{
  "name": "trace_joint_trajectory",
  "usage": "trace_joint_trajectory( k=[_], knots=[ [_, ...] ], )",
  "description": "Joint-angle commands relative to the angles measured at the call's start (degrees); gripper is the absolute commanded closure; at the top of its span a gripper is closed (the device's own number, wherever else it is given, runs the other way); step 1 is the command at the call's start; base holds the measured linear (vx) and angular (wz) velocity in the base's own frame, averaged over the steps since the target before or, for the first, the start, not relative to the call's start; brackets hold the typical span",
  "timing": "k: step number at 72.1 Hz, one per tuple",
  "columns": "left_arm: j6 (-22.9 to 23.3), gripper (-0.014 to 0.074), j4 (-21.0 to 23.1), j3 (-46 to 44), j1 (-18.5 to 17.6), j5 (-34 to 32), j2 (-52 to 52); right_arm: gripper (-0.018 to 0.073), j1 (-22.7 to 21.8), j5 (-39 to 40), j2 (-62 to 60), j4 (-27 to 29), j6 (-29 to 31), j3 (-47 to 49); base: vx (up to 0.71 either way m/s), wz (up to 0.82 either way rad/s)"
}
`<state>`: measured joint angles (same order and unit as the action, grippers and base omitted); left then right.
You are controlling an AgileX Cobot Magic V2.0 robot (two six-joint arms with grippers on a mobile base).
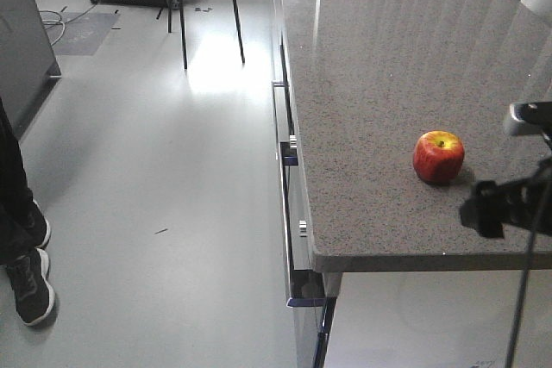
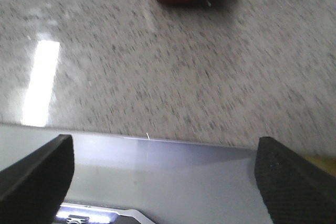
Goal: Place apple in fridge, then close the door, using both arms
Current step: 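Reach the right gripper down over the apple and close on it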
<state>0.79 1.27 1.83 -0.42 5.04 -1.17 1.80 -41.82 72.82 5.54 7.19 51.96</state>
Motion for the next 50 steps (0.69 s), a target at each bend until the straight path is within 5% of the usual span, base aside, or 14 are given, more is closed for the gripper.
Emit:
trace_joint_trajectory(
  k=[1, 50],
  knots=[
    [-0.1, 0.0603, 0.4, -0.1, -0.3, -4.7, -0.4, -0.0120, 0.0, 4.2, 3.4, 3.6, 3.8, 4.7, 0.00, 0.00],
    [-0.1, 0.0603, 0.4, -0.1, -0.3, -4.7, -0.4, -0.0104, 0.0, 4.9, 31.2, 2.0, 5.9, 29.2, 0.00, 0.00]
  ],
)
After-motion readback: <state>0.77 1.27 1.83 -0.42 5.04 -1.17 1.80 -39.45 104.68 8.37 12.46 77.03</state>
